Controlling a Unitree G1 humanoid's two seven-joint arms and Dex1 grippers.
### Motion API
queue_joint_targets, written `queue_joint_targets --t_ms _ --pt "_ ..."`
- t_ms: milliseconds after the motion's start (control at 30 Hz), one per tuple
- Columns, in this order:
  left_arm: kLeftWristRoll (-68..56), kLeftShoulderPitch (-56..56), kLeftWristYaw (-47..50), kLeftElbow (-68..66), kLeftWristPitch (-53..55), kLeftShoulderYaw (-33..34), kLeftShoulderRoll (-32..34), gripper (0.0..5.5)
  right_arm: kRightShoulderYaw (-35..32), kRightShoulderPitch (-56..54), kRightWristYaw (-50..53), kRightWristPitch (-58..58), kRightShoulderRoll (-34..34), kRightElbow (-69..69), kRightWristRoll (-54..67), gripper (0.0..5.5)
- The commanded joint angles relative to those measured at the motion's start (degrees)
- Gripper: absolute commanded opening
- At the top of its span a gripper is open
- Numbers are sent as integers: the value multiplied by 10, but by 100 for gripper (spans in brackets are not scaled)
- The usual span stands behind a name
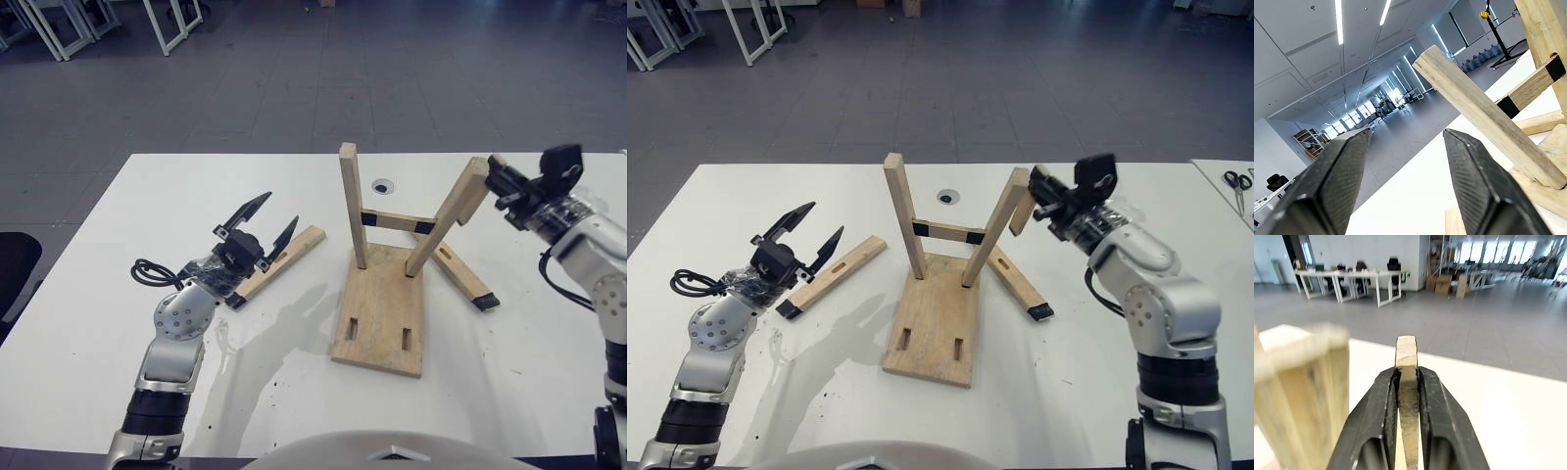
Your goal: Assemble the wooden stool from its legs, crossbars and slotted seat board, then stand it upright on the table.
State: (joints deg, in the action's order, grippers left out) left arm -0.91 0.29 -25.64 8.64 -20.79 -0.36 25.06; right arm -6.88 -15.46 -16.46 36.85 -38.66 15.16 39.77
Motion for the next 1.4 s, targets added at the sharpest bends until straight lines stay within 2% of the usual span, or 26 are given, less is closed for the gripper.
queue_joint_targets --t_ms 33,267,500,700,1000,1233,1400 --pt "9 -3 -5 -7 -1 -9 1 271 26 14 -29 -12 15 -31 -46 43" --pt "7 -9 -7 -11 1 -13 3 271 30 19 -66 -37 46 -91 -96 43" --pt "7 -8 -6 -11 2 -15 3 271 26 13 -83 -38 71 -93 -110 43" --pt "7 -3 -3 -8 4 -15 1 271 43 50 -82 -20 66 -119 -149 43" --pt "7 7 3 -6 4 -12 0 271 1 106 -42 62 16 -85 -178 42" --pt "7 -2 1 -15 5 -15 -1 271 -12 38 -28 104 21 -114 -176 42" --pt "7 -8 -1 -20 5 -20 -2 271 22 -47 -72 128 5 -201 -189 42"
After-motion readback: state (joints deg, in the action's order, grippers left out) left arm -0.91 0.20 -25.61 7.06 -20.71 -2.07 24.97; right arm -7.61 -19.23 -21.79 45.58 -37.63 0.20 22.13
